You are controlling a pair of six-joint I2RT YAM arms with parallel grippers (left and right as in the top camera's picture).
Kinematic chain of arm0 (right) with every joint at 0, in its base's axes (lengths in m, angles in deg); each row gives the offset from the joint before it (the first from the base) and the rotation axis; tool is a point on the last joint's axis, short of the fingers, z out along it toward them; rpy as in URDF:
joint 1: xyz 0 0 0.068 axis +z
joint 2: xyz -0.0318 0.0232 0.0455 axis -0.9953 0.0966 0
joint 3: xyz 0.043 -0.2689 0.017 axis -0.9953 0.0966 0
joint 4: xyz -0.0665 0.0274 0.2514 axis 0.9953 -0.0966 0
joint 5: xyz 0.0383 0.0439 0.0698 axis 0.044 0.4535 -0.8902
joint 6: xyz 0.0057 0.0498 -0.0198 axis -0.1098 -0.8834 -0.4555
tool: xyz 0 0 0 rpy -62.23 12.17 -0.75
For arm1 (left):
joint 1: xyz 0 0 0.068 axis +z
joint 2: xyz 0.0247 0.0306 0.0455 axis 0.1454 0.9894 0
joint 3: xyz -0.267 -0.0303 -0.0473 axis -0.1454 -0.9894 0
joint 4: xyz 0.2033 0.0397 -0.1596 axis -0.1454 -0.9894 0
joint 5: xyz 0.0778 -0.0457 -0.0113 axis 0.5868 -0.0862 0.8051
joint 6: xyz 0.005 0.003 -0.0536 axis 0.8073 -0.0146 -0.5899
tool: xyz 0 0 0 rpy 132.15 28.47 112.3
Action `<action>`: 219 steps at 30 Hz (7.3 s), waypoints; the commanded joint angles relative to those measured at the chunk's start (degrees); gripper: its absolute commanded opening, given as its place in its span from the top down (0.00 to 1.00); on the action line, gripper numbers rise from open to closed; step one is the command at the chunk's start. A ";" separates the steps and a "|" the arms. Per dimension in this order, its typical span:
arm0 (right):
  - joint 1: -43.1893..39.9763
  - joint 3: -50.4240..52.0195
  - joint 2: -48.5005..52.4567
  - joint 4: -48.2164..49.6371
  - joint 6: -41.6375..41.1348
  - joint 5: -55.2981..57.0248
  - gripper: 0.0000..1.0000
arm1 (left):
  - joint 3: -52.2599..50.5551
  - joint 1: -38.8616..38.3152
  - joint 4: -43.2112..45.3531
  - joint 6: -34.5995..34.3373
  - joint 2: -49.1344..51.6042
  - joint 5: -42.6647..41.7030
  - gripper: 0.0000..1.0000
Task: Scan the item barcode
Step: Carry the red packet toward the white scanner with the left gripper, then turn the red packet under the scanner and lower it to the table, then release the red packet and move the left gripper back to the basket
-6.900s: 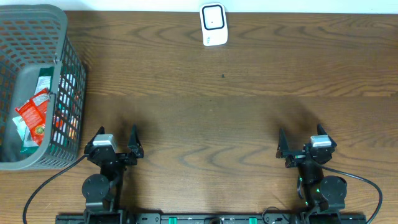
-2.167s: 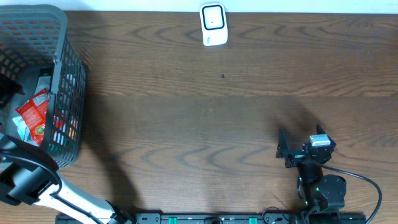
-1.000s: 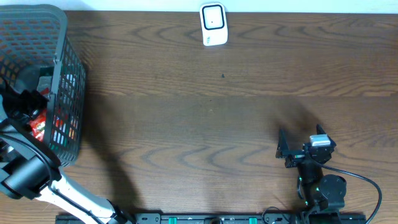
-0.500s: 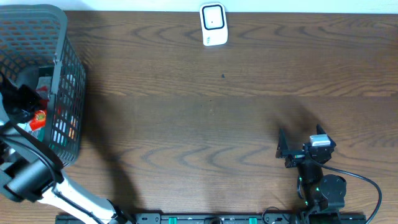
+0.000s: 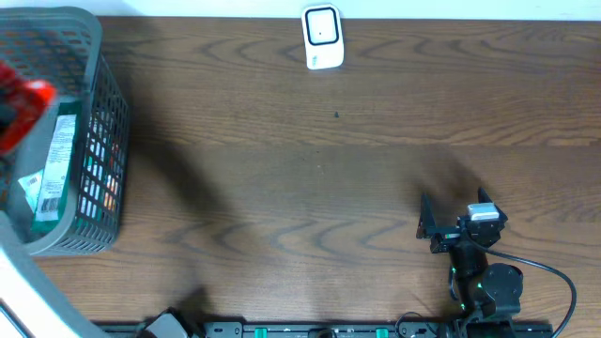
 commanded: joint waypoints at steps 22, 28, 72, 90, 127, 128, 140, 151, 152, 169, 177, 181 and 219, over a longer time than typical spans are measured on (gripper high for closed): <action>-0.57 0.07 -0.26 -0.17 0.66 -0.24 0.01 | -17.31 -67.17 21.24 -1.79 32.81 3.50 0.92; -0.57 0.07 -0.26 -0.17 0.68 -0.24 0.01 | -17.18 -70.07 28.11 -1.73 37.18 3.50 0.27; -0.57 0.07 -0.26 -0.17 0.66 -0.24 0.01 | -17.70 -74.93 27.58 8.20 35.10 11.21 0.87; -0.55 0.07 -0.26 -0.17 0.66 -0.24 0.01 | -17.97 -74.62 26.18 7.37 41.44 15.06 0.85; -0.57 0.07 -0.26 -0.17 0.66 -0.24 0.01 | -18.38 -72.94 18.58 0.35 44.54 39.80 0.71; -0.55 0.07 -0.26 -0.17 0.66 -0.24 0.01 | -18.38 -72.26 19.08 0.37 44.54 39.26 0.72; -0.57 0.07 -0.26 -0.17 0.66 -0.24 0.01 | -18.38 -66.34 31.12 -4.11 44.54 14.01 0.47; -0.57 0.07 -0.26 -0.17 0.66 -0.24 0.01 | -18.40 -67.95 34.88 -4.72 44.57 11.98 0.47; -0.57 0.07 -0.26 -0.17 0.66 -0.24 0.01 | -18.40 -67.95 35.30 -4.72 44.57 11.98 0.50; -0.55 0.07 -0.26 -0.17 0.68 -0.24 0.01 | -16.50 -69.22 42.25 -10.08 46.53 14.82 0.35; -0.57 0.07 -0.26 -0.17 0.66 -0.24 0.01 | -16.50 -71.69 42.47 -11.85 47.89 13.60 0.46; -0.55 0.07 -0.26 -0.17 0.66 -0.24 0.01 | -16.50 -73.18 42.58 -11.82 47.89 8.26 0.47; -0.57 0.07 -0.26 -0.17 0.66 -0.24 0.01 | -16.33 -29.68 24.22 -6.84 -2.36 8.33 0.31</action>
